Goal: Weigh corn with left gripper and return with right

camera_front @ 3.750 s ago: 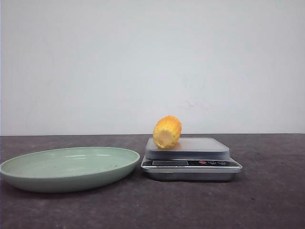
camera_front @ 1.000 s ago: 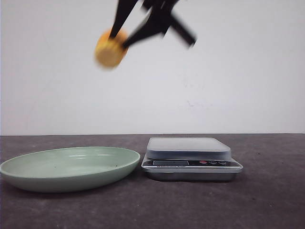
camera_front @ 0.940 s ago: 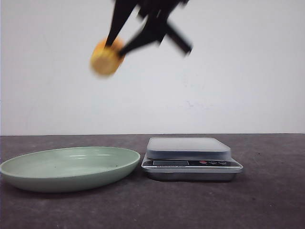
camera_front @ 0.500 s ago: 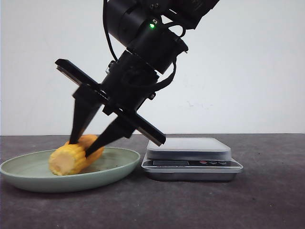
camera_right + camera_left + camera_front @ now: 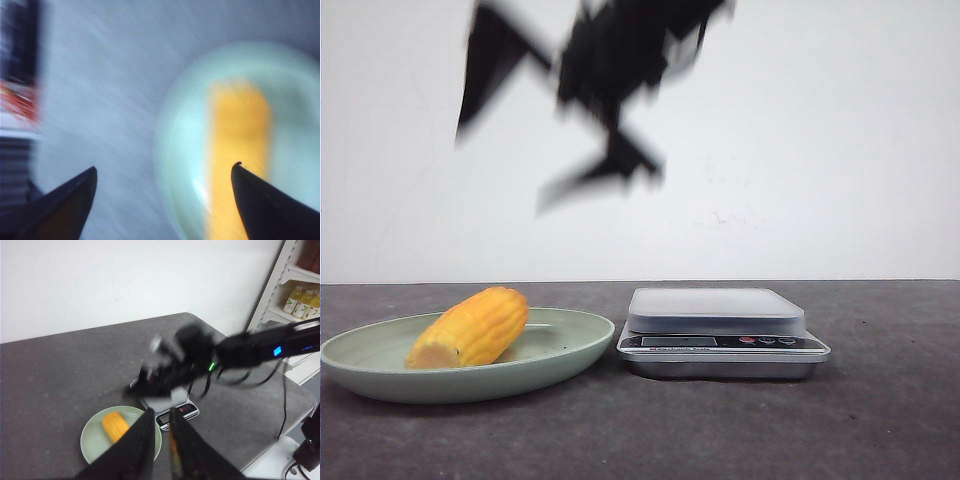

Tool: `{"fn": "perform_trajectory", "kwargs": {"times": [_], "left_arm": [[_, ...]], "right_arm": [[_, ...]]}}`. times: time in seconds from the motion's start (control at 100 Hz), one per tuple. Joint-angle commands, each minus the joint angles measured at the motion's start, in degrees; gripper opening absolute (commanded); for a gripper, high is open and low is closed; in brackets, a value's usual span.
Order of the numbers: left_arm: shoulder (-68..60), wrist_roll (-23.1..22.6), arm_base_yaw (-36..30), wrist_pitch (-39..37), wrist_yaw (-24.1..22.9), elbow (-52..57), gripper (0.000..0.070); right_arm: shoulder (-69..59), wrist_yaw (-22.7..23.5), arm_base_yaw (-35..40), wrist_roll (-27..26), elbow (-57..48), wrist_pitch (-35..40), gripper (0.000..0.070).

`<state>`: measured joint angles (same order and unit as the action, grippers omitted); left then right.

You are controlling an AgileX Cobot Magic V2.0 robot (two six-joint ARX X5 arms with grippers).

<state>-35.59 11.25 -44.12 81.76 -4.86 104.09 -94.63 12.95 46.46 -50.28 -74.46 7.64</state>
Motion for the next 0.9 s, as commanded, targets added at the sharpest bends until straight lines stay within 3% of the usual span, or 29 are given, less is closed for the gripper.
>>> {"fn": "perform_trajectory", "kwargs": {"times": [0.0, 0.09, 0.21, 0.33, 0.5, 0.66, 0.89], "left_arm": [[-0.26, 2.49, -0.48, 3.23, -1.27, 0.9, 0.0012], [-0.26, 5.29, -0.46, 3.23, -3.08, 0.5, 0.0011], [-0.24, 5.73, -0.46, 3.21, -3.08, 0.17, 0.0011], [-0.09, 5.79, -0.42, 3.23, -3.87, -0.59, 0.0011], [1.46, 5.86, -0.39, 3.23, -8.94, -2.62, 0.0012], [1.66, 9.66, -0.44, 3.21, -9.07, -2.73, 0.0016], [1.66, 10.64, -0.42, 3.23, -9.05, -2.67, 0.0016]], "right_arm": [[5.57, -3.21, 0.59, 12.09, -3.1, 1.99, 0.0519], [13.38, -11.39, 2.25, 23.5, -4.17, 7.3, 0.0361], [23.17, -28.02, 7.89, 37.42, -4.17, 16.61, 0.0006], [30.56, -44.35, 15.45, 40.94, -3.17, 24.65, 0.0], [39.82, -58.1, 26.12, 42.25, 5.49, 23.45, 0.0], [44.39, -59.98, 30.36, 43.89, 10.38, 23.87, 0.0], [45.72, -59.93, 30.51, 43.87, 10.38, 23.74, 0.0]]}}
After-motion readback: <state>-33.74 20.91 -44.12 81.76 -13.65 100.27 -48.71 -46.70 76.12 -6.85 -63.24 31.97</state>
